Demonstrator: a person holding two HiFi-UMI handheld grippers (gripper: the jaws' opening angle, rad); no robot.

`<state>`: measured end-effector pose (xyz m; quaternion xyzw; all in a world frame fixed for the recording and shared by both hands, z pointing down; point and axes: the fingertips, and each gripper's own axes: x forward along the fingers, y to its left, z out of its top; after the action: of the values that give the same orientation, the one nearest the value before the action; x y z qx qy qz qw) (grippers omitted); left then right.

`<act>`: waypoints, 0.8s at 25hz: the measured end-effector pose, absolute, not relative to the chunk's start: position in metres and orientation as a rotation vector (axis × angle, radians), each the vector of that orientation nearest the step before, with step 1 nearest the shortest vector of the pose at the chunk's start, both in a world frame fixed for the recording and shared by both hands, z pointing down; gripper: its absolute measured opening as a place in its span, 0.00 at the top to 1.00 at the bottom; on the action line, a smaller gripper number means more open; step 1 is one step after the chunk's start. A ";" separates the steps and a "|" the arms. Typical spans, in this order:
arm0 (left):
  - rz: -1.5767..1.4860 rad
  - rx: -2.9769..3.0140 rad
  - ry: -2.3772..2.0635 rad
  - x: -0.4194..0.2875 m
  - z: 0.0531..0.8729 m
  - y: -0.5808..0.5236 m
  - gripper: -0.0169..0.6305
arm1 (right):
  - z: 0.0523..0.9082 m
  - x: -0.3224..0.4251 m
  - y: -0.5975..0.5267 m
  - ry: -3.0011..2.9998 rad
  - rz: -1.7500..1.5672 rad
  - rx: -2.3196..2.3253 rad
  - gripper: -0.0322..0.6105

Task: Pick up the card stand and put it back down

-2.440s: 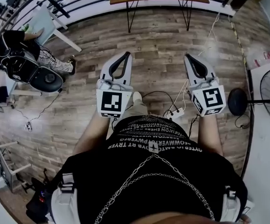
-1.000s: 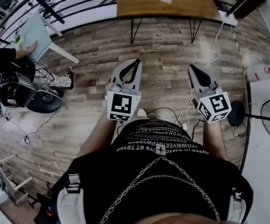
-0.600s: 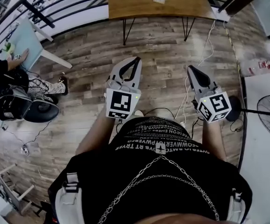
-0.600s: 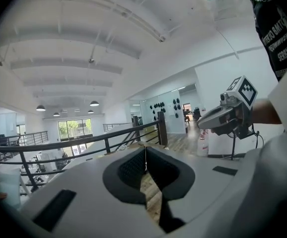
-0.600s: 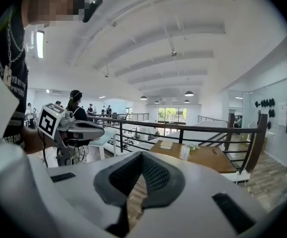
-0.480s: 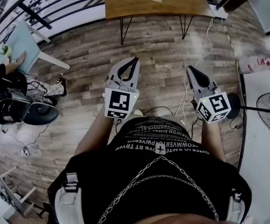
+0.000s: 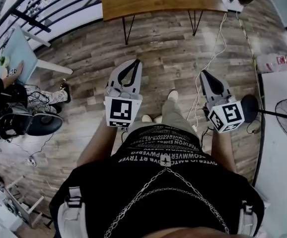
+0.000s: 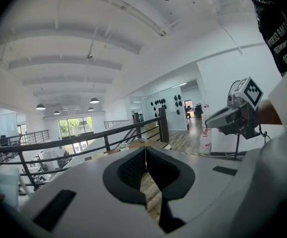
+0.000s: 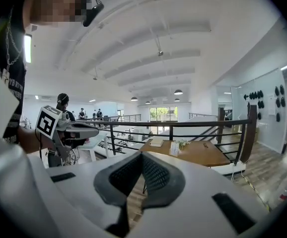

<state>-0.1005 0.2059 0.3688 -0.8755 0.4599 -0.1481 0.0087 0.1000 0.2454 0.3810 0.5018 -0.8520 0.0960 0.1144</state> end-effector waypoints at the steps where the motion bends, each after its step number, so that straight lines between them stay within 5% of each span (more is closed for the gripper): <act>1: -0.471 -2.719 1.468 -0.102 0.370 0.199 0.93 | 0.385 0.103 0.238 -2.507 0.297 1.467 0.93; 20: -0.465 -2.628 1.643 -0.031 0.362 0.121 0.93 | 0.380 0.153 0.132 -2.652 0.256 1.244 0.93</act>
<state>-0.0307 0.1214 0.3616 -0.8385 0.5243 -0.1484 0.0038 0.1530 0.1316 0.3796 0.4210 -0.8973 0.0866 0.1005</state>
